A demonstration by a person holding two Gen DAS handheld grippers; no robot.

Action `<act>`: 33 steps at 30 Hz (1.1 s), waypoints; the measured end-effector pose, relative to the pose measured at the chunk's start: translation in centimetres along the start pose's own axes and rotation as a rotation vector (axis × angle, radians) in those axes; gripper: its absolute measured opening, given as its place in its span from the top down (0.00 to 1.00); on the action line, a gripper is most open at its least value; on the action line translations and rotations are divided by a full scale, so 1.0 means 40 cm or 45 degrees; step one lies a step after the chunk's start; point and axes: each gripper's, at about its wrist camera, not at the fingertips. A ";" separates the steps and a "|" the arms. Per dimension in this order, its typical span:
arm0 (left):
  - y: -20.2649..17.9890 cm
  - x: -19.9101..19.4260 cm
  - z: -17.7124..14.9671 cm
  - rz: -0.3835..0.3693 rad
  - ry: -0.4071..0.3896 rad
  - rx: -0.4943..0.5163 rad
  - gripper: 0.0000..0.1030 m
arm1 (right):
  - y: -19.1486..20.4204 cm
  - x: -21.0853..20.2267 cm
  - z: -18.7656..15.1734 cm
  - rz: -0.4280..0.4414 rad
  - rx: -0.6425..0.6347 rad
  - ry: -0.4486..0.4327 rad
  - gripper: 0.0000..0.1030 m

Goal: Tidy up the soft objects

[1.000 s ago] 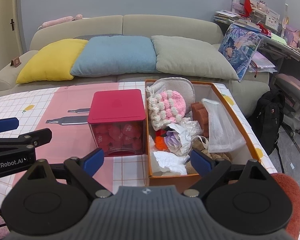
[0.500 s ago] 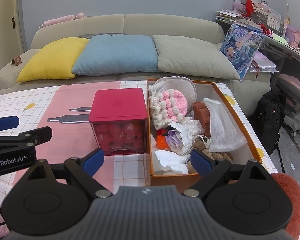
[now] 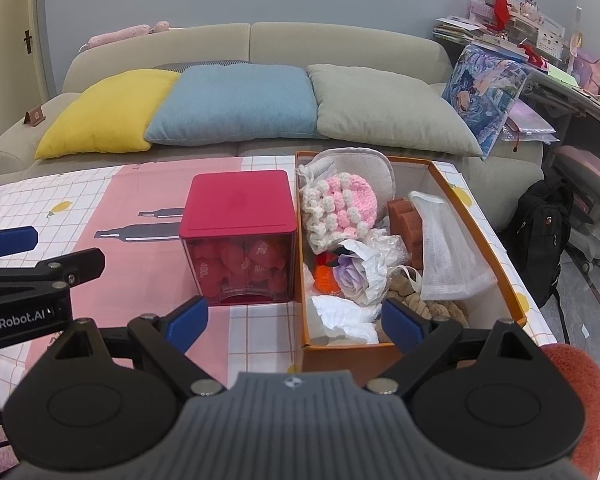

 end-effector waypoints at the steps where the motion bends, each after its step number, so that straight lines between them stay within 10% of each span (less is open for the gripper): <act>1: 0.001 0.000 0.000 0.000 0.000 0.000 0.10 | 0.000 0.000 0.000 0.000 0.000 0.000 0.11; 33: 0.002 -0.008 -0.001 0.005 -0.006 -0.012 0.10 | 0.004 0.005 -0.003 0.018 -0.027 0.018 0.06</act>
Point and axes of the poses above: each gripper's, at about its wrist camera, not at the fingertips, and x roughly the way its jaws point, y to its left, z to its top, and after that the axes turned 4 degrees about y, right-handed
